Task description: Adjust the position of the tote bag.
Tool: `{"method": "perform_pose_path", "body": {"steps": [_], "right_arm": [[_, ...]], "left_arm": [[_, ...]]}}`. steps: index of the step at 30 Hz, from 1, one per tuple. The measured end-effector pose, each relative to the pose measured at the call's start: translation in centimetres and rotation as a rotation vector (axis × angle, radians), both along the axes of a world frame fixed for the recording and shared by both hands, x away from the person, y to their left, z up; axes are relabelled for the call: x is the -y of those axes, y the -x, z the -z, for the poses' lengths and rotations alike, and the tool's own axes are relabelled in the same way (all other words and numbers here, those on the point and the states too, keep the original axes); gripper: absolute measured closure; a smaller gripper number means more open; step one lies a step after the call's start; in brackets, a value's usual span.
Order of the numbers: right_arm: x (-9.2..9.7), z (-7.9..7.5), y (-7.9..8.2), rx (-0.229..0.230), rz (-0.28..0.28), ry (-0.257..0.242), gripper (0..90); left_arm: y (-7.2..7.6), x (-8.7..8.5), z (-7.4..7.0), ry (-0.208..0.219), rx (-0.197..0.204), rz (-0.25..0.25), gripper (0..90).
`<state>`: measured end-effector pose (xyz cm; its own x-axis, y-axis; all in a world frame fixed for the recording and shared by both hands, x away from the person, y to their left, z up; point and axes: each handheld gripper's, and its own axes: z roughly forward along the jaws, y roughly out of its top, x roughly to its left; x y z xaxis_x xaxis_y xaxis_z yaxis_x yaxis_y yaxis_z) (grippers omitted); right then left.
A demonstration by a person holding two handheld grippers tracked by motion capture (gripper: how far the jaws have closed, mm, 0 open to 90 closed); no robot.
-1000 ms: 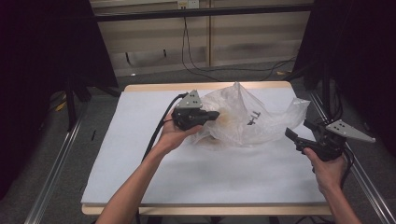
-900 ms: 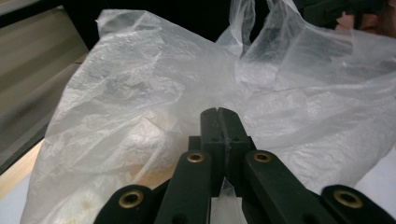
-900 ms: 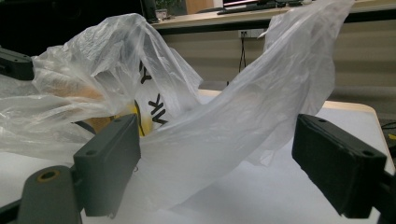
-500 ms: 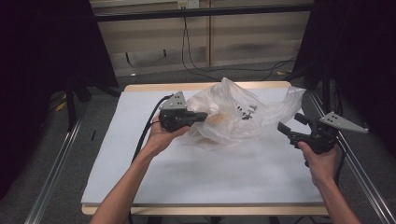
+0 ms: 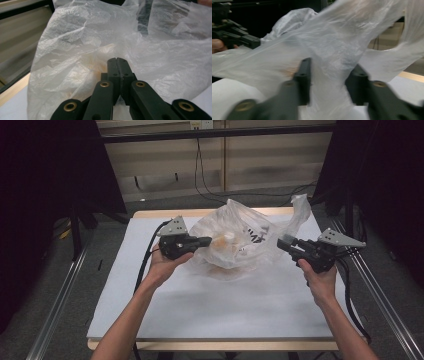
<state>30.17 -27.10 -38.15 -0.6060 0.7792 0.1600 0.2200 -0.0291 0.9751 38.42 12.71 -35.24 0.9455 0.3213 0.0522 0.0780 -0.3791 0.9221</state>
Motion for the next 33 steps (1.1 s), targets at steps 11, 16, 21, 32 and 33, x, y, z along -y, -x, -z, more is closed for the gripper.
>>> {"method": "perform_pose_path", "body": {"steps": [11,16,21,32,33], "right_arm": [[-1.1,-0.8,-1.0,-0.041,-0.083,0.013,90.0],[-2.0,-0.8,-1.3,-0.045,-0.126,0.024,90.0],[-2.7,-0.6,-1.6,-0.053,-0.147,0.031,90.0],[-3.6,-0.5,-2.4,-0.059,-0.164,0.065,90.0],[-3.7,-0.6,-2.4,-0.062,-0.167,0.068,90.0]], "left_arm": [[-0.7,-3.4,-0.4,0.042,-0.005,-0.090,90.0],[-0.2,-4.6,-0.1,0.047,-0.004,-0.087,90.0],[-0.3,-6.5,1.2,0.041,-0.032,-0.126,90.0],[-0.6,-9.5,2.6,0.023,-0.042,-0.209,90.0],[-0.6,-9.9,3.0,0.017,-0.053,-0.216,90.0]]}}
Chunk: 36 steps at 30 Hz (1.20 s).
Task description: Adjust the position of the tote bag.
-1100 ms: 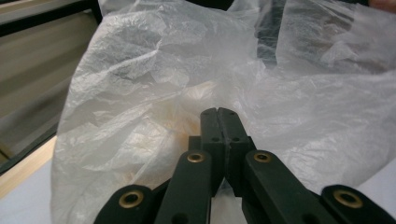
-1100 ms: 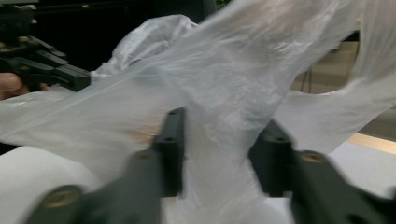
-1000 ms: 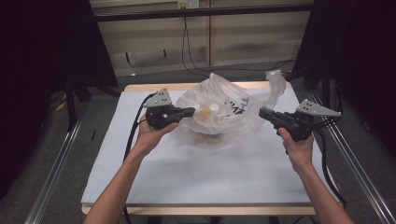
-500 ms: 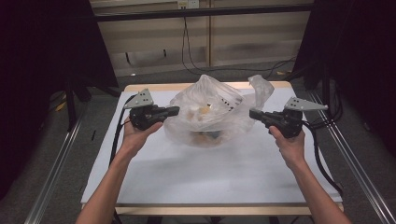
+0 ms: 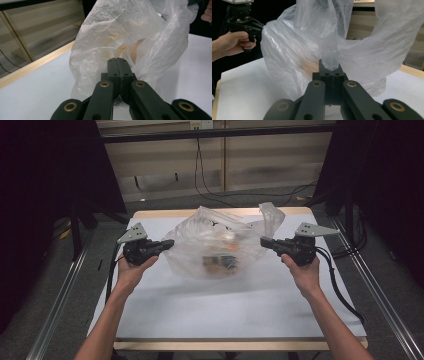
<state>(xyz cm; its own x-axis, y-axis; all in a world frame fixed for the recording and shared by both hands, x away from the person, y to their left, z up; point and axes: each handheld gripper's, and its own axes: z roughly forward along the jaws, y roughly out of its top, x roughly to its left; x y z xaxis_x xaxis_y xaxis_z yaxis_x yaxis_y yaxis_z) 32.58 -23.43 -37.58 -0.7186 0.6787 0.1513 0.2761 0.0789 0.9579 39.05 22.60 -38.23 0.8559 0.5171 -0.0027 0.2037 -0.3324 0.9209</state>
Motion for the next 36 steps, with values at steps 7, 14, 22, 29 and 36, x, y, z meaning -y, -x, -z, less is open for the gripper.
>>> {"method": "perform_pose_path", "body": {"steps": [7,14,22,29,36], "right_arm": [[-0.8,-0.2,-0.4,0.015,-0.014,0.020,90.0],[-1.9,-0.3,-1.1,0.015,-0.032,0.038,90.0],[-2.7,1.2,-1.5,-0.019,-0.041,0.097,90.0],[-2.0,2.4,-1.5,-0.047,-0.024,0.119,90.0],[-1.5,3.7,-1.2,-0.091,-0.022,0.173,90.0]], "left_arm": [[-0.3,-1.2,1.3,-0.030,-0.019,-0.044,90.0],[-0.4,-2.4,3.4,-0.044,-0.060,-0.077,90.0],[-0.6,-2.3,5.8,-0.089,-0.122,-0.066,90.0],[-0.5,-1.9,6.0,-0.073,-0.132,-0.041,90.0],[-0.2,-1.4,6.9,-0.115,-0.151,-0.006,90.0]]}}
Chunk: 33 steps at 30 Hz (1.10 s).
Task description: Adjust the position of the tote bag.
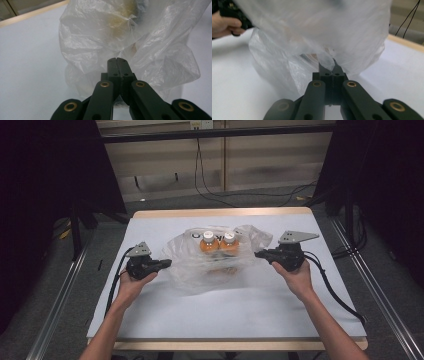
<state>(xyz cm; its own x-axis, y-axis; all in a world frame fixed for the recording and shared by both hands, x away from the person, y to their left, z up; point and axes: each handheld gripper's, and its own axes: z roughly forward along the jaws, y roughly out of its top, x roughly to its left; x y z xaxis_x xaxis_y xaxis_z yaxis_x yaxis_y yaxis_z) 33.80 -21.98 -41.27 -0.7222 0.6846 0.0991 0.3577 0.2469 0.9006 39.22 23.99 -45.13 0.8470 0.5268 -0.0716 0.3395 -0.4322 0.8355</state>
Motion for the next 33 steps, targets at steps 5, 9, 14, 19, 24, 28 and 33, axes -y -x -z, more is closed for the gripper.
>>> {"method": "perform_pose_path", "body": {"steps": [5,9,14,19,24,28,33], "right_arm": [[0.5,1.6,0.4,-0.047,-0.002,0.057,90.0],[1.1,2.0,0.5,-0.054,0.006,0.047,90.0],[1.1,3.0,0.6,-0.077,0.005,0.058,90.0],[0.8,4.5,0.6,-0.122,-0.005,0.101,90.0],[0.5,5.3,0.5,-0.140,-0.019,0.133,90.0],[0.5,6.0,0.4,-0.155,-0.021,0.164,90.0],[0.4,7.0,0.3,-0.178,-0.022,0.202,90.0]], "left_arm": [[0.1,0.0,0.4,-0.018,-0.012,-0.003,90.0],[0.1,0.2,0.8,-0.054,-0.020,0.007,90.0],[0.1,0.3,1.6,-0.079,-0.044,0.020,90.0],[0.3,0.6,2.5,-0.117,-0.060,0.033,90.0],[0.3,0.7,3.0,-0.143,-0.075,0.037,90.0],[0.4,1.1,3.3,-0.144,-0.079,0.045,90.0],[0.4,1.2,3.4,-0.143,-0.082,0.042,90.0]]}}
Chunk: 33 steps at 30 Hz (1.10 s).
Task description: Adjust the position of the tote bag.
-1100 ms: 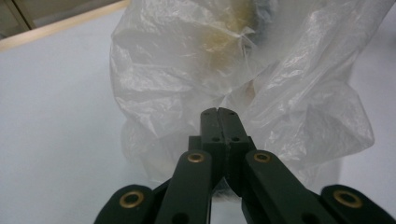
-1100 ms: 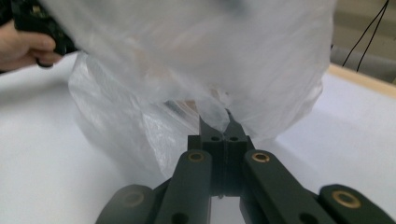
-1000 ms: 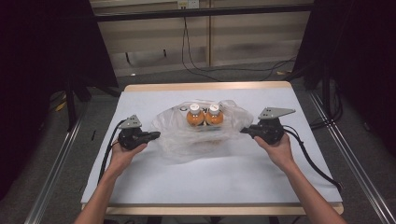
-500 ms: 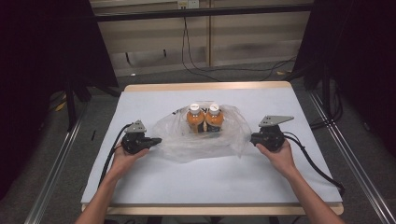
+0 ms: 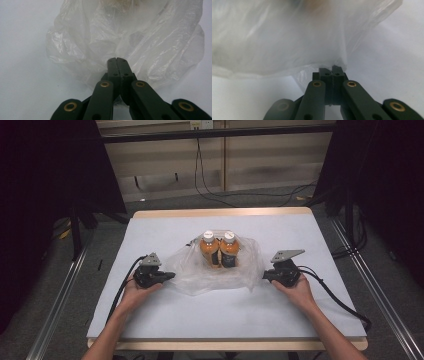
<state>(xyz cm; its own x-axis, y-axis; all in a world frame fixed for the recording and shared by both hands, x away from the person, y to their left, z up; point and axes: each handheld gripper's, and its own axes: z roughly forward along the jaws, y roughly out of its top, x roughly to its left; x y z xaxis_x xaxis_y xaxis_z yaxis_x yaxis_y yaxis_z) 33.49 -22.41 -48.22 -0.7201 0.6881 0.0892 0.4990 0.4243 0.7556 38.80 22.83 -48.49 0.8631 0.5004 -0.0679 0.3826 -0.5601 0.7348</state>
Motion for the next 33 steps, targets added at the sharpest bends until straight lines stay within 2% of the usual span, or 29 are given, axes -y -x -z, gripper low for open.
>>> {"method": "perform_pose_path", "body": {"steps": [1,3,12,14,15,16,18,20,21,22,24,28,29,33], "right_arm": [[-0.1,0.4,0.0,-0.017,-0.003,0.024,90.0],[0.0,0.7,-0.1,-0.025,0.004,0.004,90.0],[0.0,0.7,0.0,-0.018,0.004,0.007,90.0],[-0.1,0.6,0.1,-0.013,0.002,0.009,89.9],[-0.1,0.4,0.3,-0.003,-0.001,0.010,85.3],[-0.1,0.2,0.5,-0.002,0.000,-0.001,79.2],[0.1,-0.5,0.9,0.018,0.006,-0.011,76.6],[0.4,-1.2,1.4,0.036,0.010,-0.040,69.5],[0.4,-1.2,1.4,0.036,0.010,-0.040,69.5],[0.7,-2.0,1.9,0.049,0.016,-0.072,64.0],[0.8,-2.6,2.4,0.061,0.018,-0.087,57.6],[1.2,-3.5,3.5,0.085,0.019,-0.092,53.2],[1.7,-4.4,4.3,0.104,0.025,-0.107,50.5],[2.5,-5.9,5.6,0.145,0.028,-0.145,49.7]], "left_arm": [[0.0,0.0,0.0,-0.007,0.005,-0.002,90.0],[0.0,0.0,0.0,-0.006,0.000,0.000,90.0],[0.1,0.0,0.0,0.000,-0.004,-0.008,90.0],[0.3,0.0,-0.2,0.002,-0.005,0.005,90.0],[0.4,0.0,-0.3,0.008,0.001,0.006,89.7],[0.5,0.0,-0.5,0.025,0.006,0.011,88.9],[0.8,-0.2,-1.1,0.074,0.009,0.011,85.7],[1.2,-0.3,-1.8,0.095,0.030,0.016,84.6],[1.2,-0.3,-1.8,0.095,0.030,0.016,81.5],[1.6,-0.4,-2.6,0.137,0.057,0.011,78.9],[1.9,-0.8,-3.3,0.158,0.073,0.016,74.5],[2.6,-1.4,-4.3,0.184,0.101,0.001,68.1],[2.8,-1.8,-4.9,0.203,0.120,-0.012,67.2],[2.6,-1.5,-6.0,0.246,0.141,-0.023,62.9]]}}
